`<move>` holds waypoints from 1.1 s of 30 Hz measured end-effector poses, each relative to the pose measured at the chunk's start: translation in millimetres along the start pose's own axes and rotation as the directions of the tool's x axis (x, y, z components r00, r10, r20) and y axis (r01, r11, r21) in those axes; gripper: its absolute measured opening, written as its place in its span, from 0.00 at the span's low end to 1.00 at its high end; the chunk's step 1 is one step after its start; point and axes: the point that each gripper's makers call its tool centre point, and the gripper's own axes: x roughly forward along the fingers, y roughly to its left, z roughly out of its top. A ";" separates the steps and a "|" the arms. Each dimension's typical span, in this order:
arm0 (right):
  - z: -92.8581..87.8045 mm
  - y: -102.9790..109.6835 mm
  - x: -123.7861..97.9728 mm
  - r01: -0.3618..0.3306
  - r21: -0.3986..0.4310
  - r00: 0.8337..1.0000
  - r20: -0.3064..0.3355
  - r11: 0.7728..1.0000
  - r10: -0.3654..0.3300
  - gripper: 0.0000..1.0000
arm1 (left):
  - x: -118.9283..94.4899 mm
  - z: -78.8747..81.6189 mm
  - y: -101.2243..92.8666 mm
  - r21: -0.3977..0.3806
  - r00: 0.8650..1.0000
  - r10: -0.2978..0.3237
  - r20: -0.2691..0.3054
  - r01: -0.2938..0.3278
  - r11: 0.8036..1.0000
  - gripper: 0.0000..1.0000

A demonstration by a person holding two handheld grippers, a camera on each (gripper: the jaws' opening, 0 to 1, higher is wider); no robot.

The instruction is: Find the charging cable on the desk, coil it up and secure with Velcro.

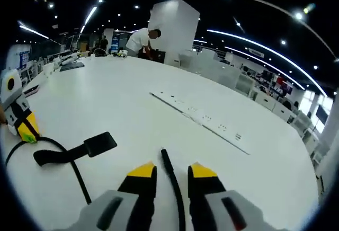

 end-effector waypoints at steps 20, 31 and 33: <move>-3.8 -22.4 -9.9 0.053 0.010 0.997 -0.059 0.999 -0.052 0.09 | 0.3 0.2 2.0 0.000 1.000 0.003 -0.001 -0.003 1.000 0.05; 17.3 -50.5 -78.9 0.155 0.001 0.987 -0.030 0.988 -0.155 0.08 | 2.2 -0.1 2.7 0.002 1.000 0.006 0.000 -0.006 1.000 0.05; 27.1 -49.4 -89.7 0.169 -0.017 0.985 -0.018 0.986 -0.169 0.08 | 2.7 -0.2 2.9 0.002 1.000 0.007 0.000 -0.007 1.000 0.05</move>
